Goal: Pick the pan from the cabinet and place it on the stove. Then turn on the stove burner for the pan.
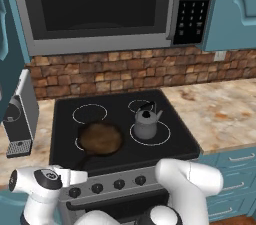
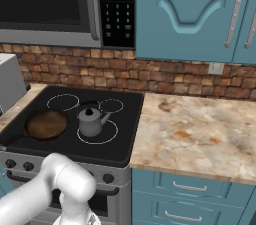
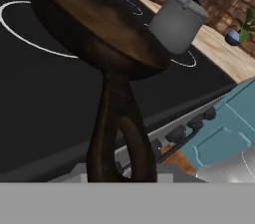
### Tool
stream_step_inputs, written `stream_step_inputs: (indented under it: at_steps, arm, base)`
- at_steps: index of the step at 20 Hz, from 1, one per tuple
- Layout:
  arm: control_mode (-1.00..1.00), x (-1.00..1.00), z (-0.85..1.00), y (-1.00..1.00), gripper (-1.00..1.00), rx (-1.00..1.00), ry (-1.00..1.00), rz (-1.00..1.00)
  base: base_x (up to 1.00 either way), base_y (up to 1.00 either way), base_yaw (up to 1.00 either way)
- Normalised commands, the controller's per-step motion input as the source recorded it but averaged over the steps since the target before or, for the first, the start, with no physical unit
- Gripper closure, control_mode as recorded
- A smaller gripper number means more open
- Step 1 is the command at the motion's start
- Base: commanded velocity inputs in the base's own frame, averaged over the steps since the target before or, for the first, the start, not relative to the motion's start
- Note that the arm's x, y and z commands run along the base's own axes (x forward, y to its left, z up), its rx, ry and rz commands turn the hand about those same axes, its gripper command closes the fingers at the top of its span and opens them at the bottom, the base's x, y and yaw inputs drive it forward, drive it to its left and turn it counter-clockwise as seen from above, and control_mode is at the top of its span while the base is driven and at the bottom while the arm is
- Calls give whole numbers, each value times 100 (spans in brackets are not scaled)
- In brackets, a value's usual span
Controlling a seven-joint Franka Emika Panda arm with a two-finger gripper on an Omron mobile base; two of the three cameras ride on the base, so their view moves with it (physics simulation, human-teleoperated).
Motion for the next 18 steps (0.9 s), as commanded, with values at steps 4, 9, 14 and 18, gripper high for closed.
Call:
stream_step_inputs:
  at_steps: [4,9,14,18]
  arm:
    - [-100,1,-13,30,100,-5,6,0]
    - [-100,0,-4,20,100,-5,7,0]
    - [-100,6,-3,2,100,-1,5,0]
    - [-100,5,-15,3,-100,-2,4,0]
  base:
    - [0,0,0]
    - [0,0,0]
    - [0,0,0]
    - [0,0,0]
